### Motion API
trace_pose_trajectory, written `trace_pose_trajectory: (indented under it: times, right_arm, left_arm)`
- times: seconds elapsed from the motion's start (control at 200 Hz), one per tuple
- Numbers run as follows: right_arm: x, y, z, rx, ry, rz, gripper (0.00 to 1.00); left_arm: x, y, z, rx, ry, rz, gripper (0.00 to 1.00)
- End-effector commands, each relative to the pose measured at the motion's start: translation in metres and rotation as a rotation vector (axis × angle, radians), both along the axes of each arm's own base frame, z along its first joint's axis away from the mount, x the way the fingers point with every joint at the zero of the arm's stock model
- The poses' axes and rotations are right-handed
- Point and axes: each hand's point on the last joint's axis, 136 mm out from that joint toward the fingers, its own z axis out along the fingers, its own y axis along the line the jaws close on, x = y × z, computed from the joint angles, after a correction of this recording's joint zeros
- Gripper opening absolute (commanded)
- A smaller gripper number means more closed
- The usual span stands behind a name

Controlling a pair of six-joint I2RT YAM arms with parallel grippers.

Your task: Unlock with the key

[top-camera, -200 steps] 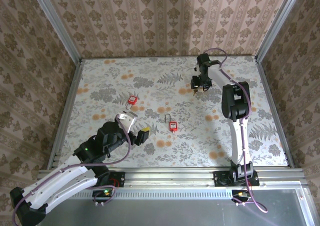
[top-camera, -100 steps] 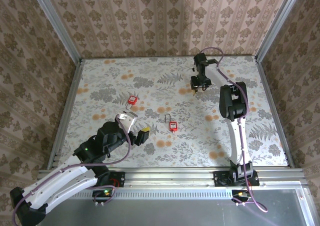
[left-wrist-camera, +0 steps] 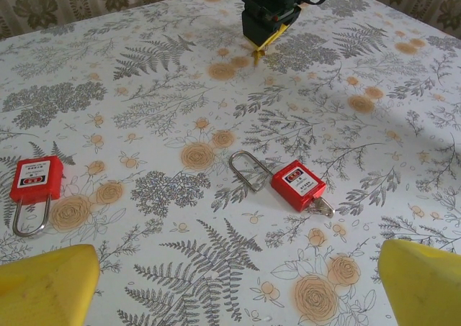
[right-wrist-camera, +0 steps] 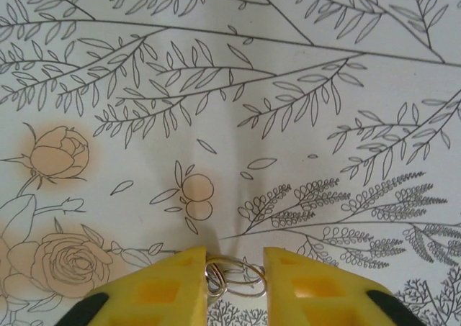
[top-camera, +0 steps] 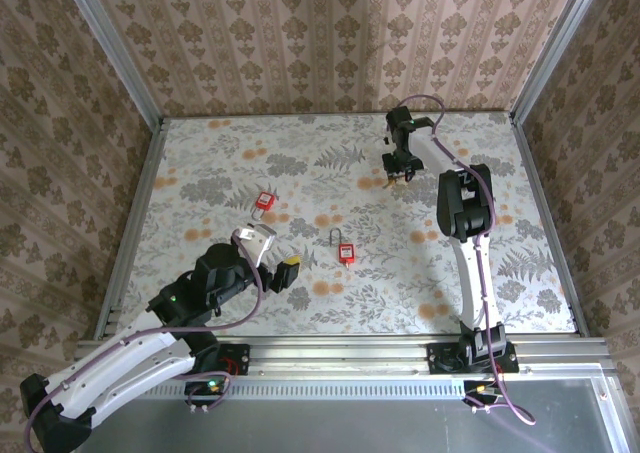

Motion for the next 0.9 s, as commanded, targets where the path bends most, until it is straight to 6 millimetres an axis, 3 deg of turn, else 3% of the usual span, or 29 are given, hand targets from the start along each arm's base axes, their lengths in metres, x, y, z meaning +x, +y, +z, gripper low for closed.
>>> trace_pose_trajectory:
  times: [0.0,0.175,0.39,0.51,0.665,0.805,0.895]
  right_arm:
    - [-0.012,0.003,-0.008,0.0,0.065,0.01,0.19]
    - [-0.024,0.004,-0.011,0.016,0.095,-0.014,0.12]
    - [-0.032,0.006,-0.01,0.049,0.086,-0.046,0.1]
    - [-0.029,0.008,0.004,0.103,0.058,-0.106,0.19]
    - [-0.02,0.02,0.03,0.254,0.009,-0.237,0.42]
    - [-0.011,0.032,0.041,0.347,-0.001,-0.332,0.48]
    - [-0.006,0.03,0.037,0.346,-0.002,-0.377,0.48]
  left_arm:
    - [0.0,-0.001,-0.001,-0.007,0.01,-0.002,1.0]
    - [0.0,-0.001,-0.002,-0.005,0.012,-0.001,1.0]
    - [0.0,-0.001,-0.003,-0.006,0.013,-0.002,1.0]
    - [0.0,-0.001,-0.001,-0.009,0.014,-0.004,1.0]
    - [0.0,-0.001,-0.001,-0.013,0.013,-0.001,1.0]
    - [-0.001,-0.001,-0.001,-0.009,0.017,-0.003,1.0]
    - [-0.001,0.0,-0.002,-0.011,0.02,-0.001,1.0]
